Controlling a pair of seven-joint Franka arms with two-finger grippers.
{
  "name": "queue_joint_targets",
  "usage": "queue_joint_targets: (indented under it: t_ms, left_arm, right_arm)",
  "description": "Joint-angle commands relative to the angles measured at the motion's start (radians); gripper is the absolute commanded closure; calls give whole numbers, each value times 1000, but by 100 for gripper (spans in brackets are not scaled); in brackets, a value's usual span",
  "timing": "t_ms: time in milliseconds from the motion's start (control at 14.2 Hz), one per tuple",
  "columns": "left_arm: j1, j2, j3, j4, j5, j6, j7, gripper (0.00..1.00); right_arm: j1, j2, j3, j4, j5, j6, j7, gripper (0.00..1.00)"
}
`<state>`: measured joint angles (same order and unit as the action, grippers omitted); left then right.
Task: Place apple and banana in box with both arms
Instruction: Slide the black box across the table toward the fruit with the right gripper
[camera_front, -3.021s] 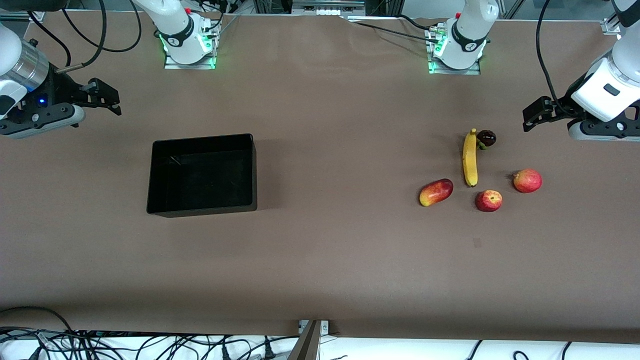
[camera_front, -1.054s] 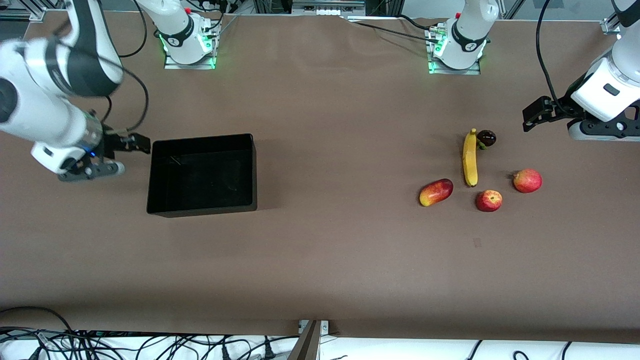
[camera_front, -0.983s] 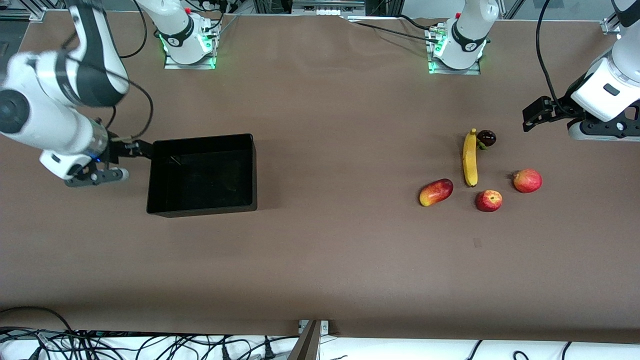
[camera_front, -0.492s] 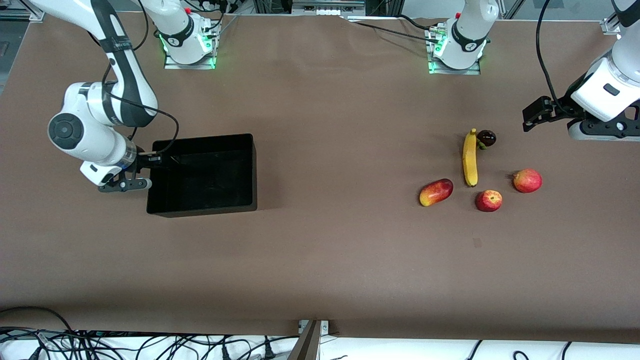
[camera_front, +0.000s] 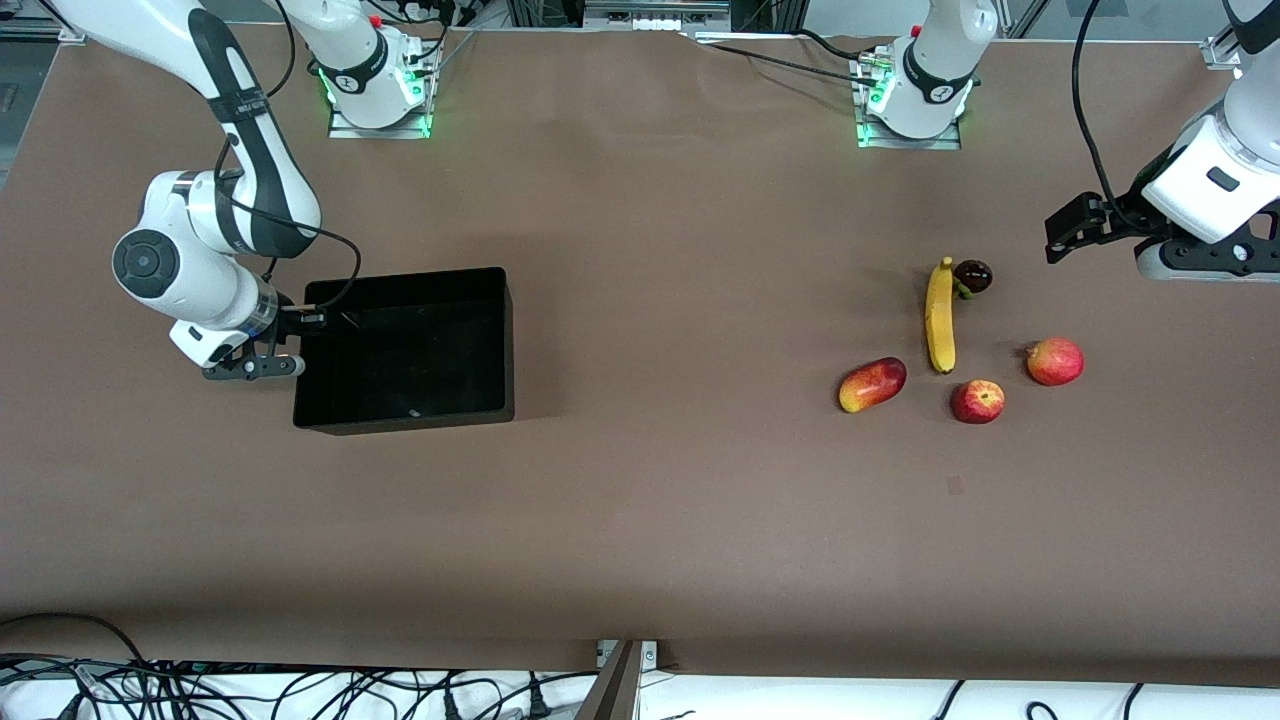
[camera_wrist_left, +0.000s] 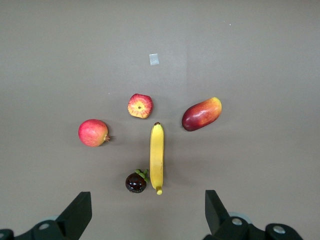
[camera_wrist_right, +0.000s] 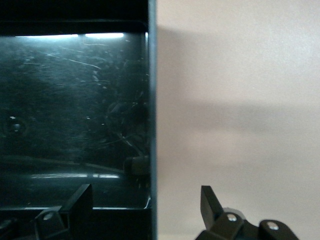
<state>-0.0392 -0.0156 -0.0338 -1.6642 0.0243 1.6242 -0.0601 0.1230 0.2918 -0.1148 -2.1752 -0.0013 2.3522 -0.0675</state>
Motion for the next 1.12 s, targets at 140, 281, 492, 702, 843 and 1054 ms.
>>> queue_joint_targets:
  t_ms: [140,281,492,702,843,1054]
  left_arm:
    - [-2,-3,-2,17,-14,-18,-9,0]
    - [-2,-3,-2,17,-14,-18,-9,0]
    - [-2,-3,-2,17,-14,-18,-9,0]
    - [-2,-3,-2,17,-14,-20,-9,0]
    - [-2,-3,-2,17,-14,-20,-9,0]
    - [-2,-3,-2,17,-14,-20,-9,0]
  right_arm:
    - [-26,23,9,-12,1,49,-2,39]
    - [-23,21,9,-12,1,42,0,66]
    - [-23,15,10,-9,1,32,5,100]
    - [-23,3,15,14,1,12,-3,100]
    - [-20,-5,30,72,7,-55,0,100]
    - [3,10,79,239,65,-235,11,100]
